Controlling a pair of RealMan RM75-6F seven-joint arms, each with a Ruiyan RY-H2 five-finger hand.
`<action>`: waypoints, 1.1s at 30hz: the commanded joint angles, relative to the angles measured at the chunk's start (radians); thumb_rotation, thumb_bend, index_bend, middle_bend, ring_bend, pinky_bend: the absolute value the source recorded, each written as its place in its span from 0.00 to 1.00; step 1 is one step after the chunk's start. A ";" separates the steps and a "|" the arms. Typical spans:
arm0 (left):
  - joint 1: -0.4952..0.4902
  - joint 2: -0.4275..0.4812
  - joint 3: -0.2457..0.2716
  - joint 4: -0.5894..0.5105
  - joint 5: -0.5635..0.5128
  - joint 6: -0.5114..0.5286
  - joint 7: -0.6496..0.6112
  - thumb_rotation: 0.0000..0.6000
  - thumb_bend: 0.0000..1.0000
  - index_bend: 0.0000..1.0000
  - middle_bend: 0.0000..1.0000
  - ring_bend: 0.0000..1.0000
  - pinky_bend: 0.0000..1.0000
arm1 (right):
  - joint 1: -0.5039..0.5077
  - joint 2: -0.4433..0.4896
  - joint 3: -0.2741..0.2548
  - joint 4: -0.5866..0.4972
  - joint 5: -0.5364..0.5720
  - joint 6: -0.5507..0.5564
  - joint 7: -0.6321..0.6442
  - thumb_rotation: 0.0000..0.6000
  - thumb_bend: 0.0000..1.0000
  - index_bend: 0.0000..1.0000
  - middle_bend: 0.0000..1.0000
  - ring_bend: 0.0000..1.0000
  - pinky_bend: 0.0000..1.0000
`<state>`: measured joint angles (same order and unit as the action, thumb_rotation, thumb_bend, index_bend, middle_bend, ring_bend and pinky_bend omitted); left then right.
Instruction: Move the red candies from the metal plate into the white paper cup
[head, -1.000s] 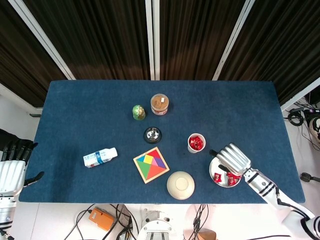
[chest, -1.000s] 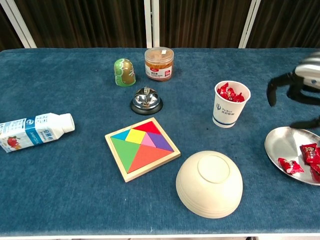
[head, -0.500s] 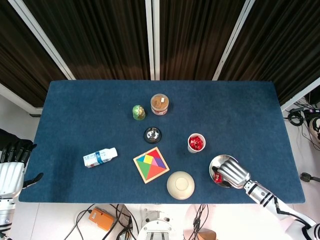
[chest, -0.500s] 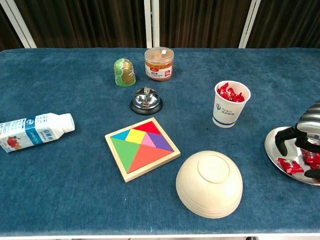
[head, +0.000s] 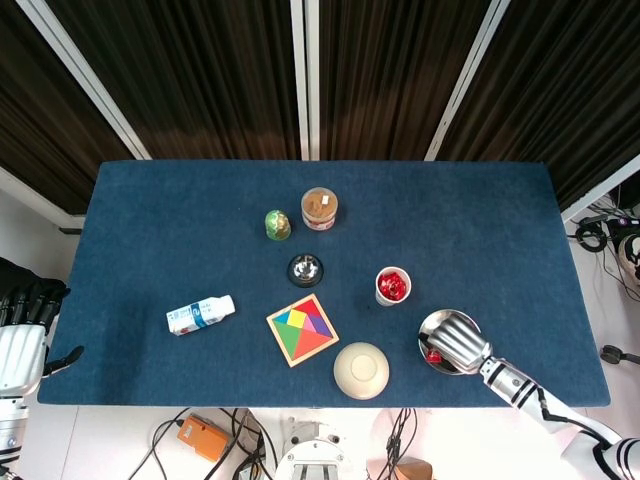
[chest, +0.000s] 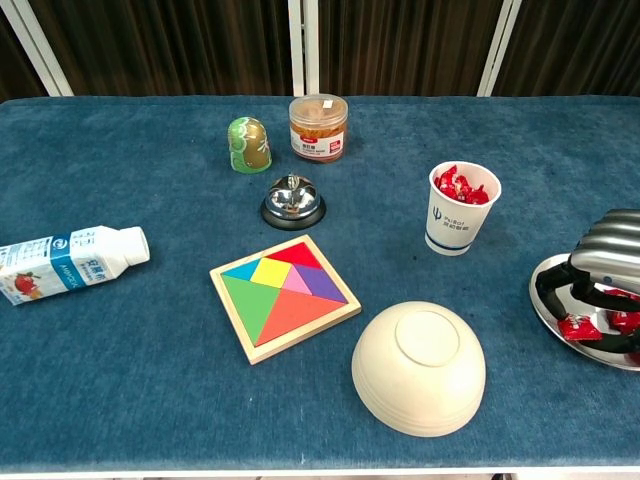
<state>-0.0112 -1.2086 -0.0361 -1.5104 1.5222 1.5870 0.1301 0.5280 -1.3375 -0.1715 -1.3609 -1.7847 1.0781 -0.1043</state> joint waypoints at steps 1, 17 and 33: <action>0.000 0.000 0.000 0.001 0.000 0.000 -0.001 1.00 0.00 0.17 0.15 0.04 0.00 | -0.002 0.004 0.005 0.000 0.000 0.011 0.000 1.00 0.53 0.64 0.94 1.00 1.00; -0.005 0.006 -0.004 -0.009 0.005 0.001 0.002 1.00 0.00 0.17 0.15 0.04 0.00 | 0.115 0.041 0.249 -0.149 0.136 0.016 -0.064 1.00 0.53 0.62 0.94 1.00 1.00; -0.002 0.004 -0.003 -0.001 -0.001 0.000 -0.003 1.00 0.00 0.17 0.15 0.04 0.00 | 0.166 -0.008 0.279 -0.131 0.256 -0.089 -0.128 1.00 0.51 0.54 0.94 1.00 1.00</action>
<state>-0.0131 -1.2044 -0.0394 -1.5113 1.5210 1.5872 0.1273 0.6938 -1.3450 0.1084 -1.4922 -1.5300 0.9899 -0.2313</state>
